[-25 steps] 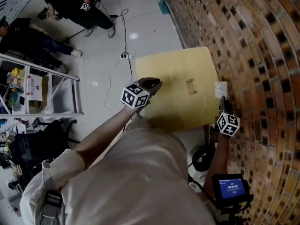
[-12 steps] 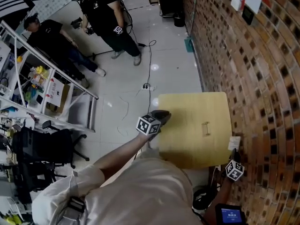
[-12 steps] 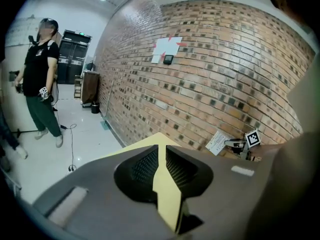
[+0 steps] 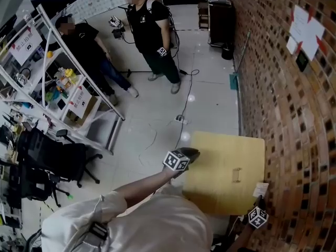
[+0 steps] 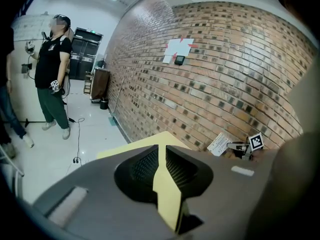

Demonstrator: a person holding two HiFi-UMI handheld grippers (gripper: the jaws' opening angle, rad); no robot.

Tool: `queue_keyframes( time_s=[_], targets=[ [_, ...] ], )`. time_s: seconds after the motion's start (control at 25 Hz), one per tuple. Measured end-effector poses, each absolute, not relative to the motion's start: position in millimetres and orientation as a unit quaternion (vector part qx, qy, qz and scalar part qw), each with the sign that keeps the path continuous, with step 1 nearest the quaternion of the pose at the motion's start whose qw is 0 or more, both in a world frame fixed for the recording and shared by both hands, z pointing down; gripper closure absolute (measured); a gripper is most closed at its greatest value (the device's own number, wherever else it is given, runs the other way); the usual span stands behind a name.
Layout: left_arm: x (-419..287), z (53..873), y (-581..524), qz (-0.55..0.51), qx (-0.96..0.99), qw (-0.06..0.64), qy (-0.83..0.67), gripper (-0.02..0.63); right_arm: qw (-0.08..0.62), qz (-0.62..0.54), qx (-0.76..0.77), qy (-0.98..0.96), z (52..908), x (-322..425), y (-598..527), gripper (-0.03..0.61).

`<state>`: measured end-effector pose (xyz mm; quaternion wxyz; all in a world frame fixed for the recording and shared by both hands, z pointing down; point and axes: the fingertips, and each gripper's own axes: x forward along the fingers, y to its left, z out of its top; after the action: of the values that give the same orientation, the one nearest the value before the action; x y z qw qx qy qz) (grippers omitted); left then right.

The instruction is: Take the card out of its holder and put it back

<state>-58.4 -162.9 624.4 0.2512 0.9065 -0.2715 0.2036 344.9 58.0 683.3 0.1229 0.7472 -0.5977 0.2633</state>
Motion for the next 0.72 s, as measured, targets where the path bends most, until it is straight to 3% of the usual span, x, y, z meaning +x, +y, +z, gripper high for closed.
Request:
queue_keyframes(
  time_s=[0.72],
  targets=[
    [-53.4, 624.9, -166.6, 0.209, 0.908, 0.245, -0.270, 0.555, 0.125, 0.264, 0.741, -0.604, 683.9, 339.5, 50.2, 0.563]
  ],
)
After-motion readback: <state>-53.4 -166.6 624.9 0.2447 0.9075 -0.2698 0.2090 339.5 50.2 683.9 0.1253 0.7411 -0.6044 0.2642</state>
